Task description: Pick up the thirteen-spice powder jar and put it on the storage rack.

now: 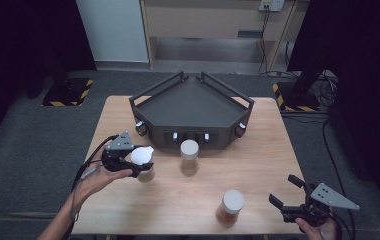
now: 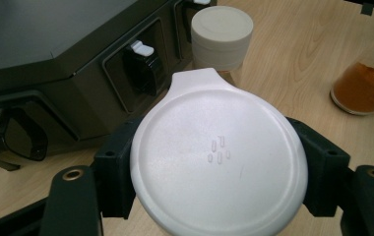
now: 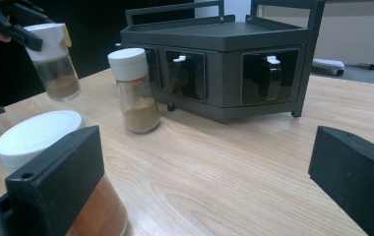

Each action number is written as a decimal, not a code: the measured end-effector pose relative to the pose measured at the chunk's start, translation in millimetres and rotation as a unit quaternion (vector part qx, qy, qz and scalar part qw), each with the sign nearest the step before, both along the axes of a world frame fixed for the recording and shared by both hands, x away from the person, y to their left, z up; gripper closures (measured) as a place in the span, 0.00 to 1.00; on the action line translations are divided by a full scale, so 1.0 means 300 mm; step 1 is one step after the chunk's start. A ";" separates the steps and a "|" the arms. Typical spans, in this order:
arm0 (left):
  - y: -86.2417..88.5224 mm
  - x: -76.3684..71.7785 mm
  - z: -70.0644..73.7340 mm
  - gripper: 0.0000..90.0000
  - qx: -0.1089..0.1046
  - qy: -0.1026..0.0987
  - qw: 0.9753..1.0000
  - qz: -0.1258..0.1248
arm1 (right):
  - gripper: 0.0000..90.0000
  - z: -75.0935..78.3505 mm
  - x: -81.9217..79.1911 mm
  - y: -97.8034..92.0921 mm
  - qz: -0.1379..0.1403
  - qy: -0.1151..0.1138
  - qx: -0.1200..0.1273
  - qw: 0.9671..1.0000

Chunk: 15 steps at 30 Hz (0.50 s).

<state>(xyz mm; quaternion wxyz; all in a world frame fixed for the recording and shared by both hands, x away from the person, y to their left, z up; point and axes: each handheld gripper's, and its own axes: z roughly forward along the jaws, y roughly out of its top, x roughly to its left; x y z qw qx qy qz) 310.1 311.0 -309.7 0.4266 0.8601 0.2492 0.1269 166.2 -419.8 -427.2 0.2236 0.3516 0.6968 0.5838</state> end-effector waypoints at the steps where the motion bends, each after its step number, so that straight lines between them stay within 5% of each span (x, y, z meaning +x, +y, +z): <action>1: 0.001 0.003 0.007 0.33 0.000 -0.001 1.000 0.000 | 0.01 0.000 0.001 0.000 0.000 0.000 -0.001 1.000; 15: 0.018 0.068 0.107 0.33 -0.004 0.009 1.000 -0.023 | 0.01 0.000 0.002 0.001 0.000 0.001 -0.001 1.000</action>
